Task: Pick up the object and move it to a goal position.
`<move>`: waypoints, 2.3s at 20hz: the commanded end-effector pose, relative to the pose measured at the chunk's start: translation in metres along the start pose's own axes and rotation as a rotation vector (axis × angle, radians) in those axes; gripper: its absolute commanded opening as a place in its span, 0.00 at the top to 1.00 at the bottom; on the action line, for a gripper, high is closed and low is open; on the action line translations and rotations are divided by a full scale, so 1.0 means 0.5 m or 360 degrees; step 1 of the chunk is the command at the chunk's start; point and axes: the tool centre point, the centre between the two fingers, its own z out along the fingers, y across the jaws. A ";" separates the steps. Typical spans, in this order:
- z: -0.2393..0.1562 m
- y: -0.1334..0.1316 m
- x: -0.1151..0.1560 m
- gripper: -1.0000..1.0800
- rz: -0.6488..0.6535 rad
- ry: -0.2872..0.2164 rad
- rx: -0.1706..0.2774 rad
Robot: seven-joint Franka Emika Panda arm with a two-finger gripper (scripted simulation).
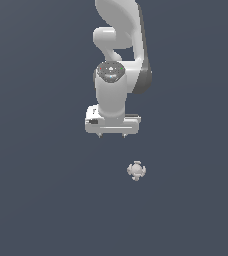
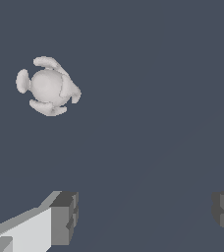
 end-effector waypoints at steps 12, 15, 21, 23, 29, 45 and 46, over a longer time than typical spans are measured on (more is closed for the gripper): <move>0.002 -0.069 -0.001 0.04 -0.0030 -0.0019 0.0036; 0.003 -0.068 0.003 0.04 -0.0044 -0.0017 0.0033; 0.014 -0.083 0.027 0.04 -0.0151 -0.0012 0.0026; 0.020 -0.092 0.040 0.04 -0.0208 -0.0009 0.0022; 0.048 -0.128 0.091 0.04 -0.0450 0.0003 0.0009; 0.132 -0.217 0.198 0.04 -0.1026 0.0036 -0.0010; 0.134 -0.219 0.200 0.04 -0.1038 0.0037 -0.0010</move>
